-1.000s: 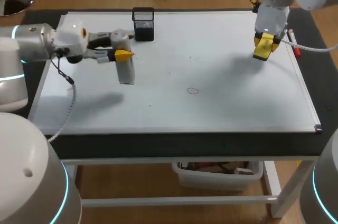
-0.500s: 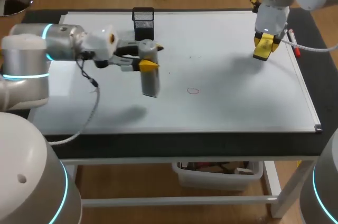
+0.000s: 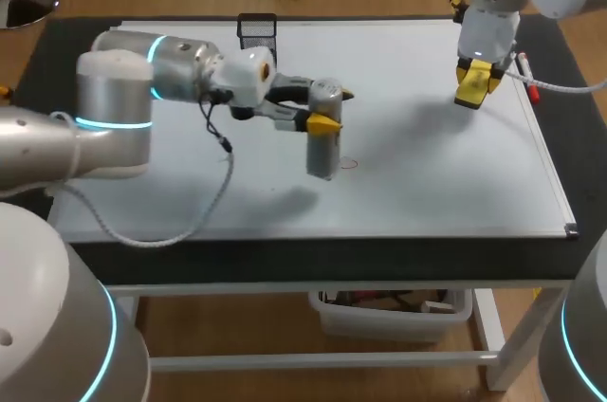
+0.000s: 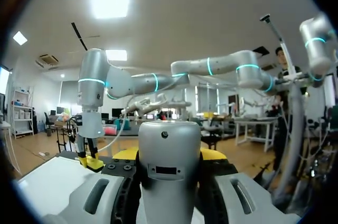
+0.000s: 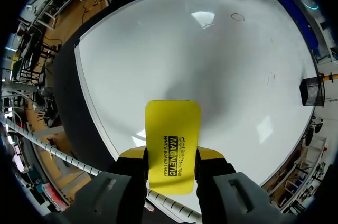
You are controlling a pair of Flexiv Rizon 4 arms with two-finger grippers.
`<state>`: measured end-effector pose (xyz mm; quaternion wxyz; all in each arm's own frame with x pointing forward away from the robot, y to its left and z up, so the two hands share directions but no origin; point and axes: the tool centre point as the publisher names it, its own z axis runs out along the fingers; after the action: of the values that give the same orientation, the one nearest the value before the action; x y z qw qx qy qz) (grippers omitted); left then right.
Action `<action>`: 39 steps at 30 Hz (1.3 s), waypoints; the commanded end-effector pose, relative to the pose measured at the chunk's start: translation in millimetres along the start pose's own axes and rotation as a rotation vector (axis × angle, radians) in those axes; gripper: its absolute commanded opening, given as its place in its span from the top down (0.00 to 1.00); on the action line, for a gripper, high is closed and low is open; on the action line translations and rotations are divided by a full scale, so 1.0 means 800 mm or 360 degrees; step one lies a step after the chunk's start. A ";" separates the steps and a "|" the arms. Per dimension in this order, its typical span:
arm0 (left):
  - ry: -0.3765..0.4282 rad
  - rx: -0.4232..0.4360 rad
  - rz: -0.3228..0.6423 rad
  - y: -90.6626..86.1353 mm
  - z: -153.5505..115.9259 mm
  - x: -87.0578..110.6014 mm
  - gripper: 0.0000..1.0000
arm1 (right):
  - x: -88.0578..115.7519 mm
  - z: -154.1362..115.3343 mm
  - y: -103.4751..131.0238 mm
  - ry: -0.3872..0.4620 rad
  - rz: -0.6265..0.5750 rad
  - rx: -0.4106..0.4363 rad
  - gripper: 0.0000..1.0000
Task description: Pick up the inspection probe, press it on each red-marked spot on the whiteboard one by one, put down the probe, pick up the eraser, and wipe off all the red marks.
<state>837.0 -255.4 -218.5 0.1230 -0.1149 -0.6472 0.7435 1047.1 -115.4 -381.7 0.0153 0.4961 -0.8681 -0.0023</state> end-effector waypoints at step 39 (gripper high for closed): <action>-0.0028 0.0011 0.0037 0.067 0.020 -0.089 1.00 | 0.000 -0.001 -0.001 0.0005 -0.0004 0.0000 1.00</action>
<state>895.2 -299.9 -267.2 0.1079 -0.1137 -0.6451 0.7479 1047.1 -115.3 -381.8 0.0153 0.4962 -0.8681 -0.0023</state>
